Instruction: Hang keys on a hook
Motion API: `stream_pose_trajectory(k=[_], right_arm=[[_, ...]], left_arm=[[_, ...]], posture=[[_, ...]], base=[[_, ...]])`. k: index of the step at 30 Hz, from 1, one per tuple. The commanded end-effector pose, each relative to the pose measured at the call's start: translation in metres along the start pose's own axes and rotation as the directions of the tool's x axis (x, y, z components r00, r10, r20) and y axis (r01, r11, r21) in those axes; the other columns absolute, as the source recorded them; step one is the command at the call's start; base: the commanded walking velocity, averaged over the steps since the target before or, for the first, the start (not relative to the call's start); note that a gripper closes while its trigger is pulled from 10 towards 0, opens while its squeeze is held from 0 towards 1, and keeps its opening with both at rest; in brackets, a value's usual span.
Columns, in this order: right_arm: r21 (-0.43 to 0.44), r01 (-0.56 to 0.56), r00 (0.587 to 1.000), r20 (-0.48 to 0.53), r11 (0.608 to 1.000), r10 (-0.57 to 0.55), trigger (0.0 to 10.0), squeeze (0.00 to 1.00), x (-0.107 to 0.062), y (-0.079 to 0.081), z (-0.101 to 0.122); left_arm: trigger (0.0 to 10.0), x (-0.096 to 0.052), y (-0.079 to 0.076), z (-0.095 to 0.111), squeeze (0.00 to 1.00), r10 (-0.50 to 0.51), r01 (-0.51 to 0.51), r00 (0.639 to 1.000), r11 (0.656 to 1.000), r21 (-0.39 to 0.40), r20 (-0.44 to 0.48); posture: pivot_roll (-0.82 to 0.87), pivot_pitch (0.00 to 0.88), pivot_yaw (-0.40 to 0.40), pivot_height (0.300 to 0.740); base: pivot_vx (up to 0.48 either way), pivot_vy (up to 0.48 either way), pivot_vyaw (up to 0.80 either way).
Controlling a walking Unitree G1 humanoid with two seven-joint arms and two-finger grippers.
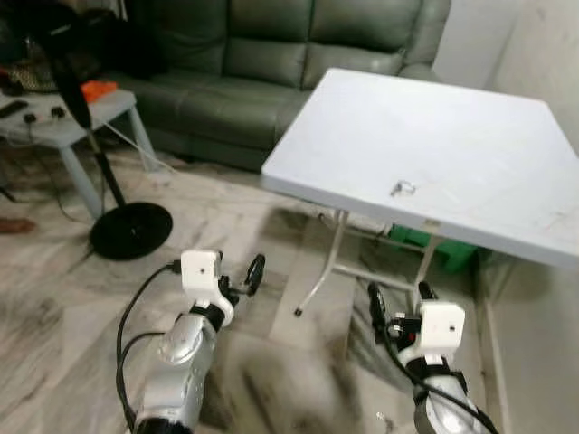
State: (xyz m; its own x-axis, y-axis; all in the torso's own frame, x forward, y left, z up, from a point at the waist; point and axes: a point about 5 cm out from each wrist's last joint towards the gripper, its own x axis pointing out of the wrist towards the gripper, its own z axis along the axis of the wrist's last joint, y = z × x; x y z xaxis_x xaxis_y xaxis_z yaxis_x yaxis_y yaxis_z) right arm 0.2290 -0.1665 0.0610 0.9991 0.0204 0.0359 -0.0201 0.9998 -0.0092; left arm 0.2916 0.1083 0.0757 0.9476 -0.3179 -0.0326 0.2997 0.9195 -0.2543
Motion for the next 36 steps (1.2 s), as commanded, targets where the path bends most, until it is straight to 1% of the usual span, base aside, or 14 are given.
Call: stream_pose_trajectory(k=[1, 12, 28, 34, 36], right_arm=[[0.008, -0.001, 1.000, 0.019, 1.000, 0.001, 10.0, 0.00, 0.0023, 0.0012, 0.0051], [0.008, 0.000, 1.000, 0.014, 1.000, 0.000, 10.0, 0.00, 0.0002, 0.0010, 0.0047], [0.010, -0.004, 1.000, 0.010, 1.000, 0.003, 10.0, 0.00, -0.0006, 0.0013, 0.0043], [0.012, -0.003, 1.000, 0.008, 1.000, 0.003, 10.0, 0.00, -0.0012, 0.0016, 0.0044], [0.012, -0.003, 1.000, 0.007, 1.000, 0.002, 10.0, 0.00, -0.0012, 0.0016, 0.0043]], left_arm=[[10.0, -0.0005, 0.0034, 0.0031, 0.00, 0.006, -0.006, 1.000, 1.000, 0.016, 0.002], [10.0, -0.0017, 0.0026, 0.0019, 0.00, 0.003, -0.003, 1.000, 1.000, 0.008, -0.004], [10.0, -0.0020, 0.0023, 0.0017, 0.00, 0.008, -0.008, 1.000, 1.000, 0.005, -0.010], [10.0, -0.0020, 0.0016, 0.0029, 0.00, 0.002, -0.002, 1.000, 1.000, 0.014, -0.008], [10.0, -0.0014, 0.0008, 0.0037, 0.00, 0.000, 0.001, 1.000, 1.000, 0.028, -0.007]], posture=[[-0.05, 0.026, -0.042, 0.714], [-0.05, 0.035, -0.042, 0.714], [-0.05, 0.039, -0.044, 0.714], [-0.05, 0.044, -0.043, 0.714], [-0.05, 0.044, -0.043, 0.714]], base=[[0.416, 0.000, 0.00], [0.408, 0.000, 0.00], [0.371, 0.301, 0.00], [0.341, 0.338, 0.00], [0.336, 0.307, 0.00]])
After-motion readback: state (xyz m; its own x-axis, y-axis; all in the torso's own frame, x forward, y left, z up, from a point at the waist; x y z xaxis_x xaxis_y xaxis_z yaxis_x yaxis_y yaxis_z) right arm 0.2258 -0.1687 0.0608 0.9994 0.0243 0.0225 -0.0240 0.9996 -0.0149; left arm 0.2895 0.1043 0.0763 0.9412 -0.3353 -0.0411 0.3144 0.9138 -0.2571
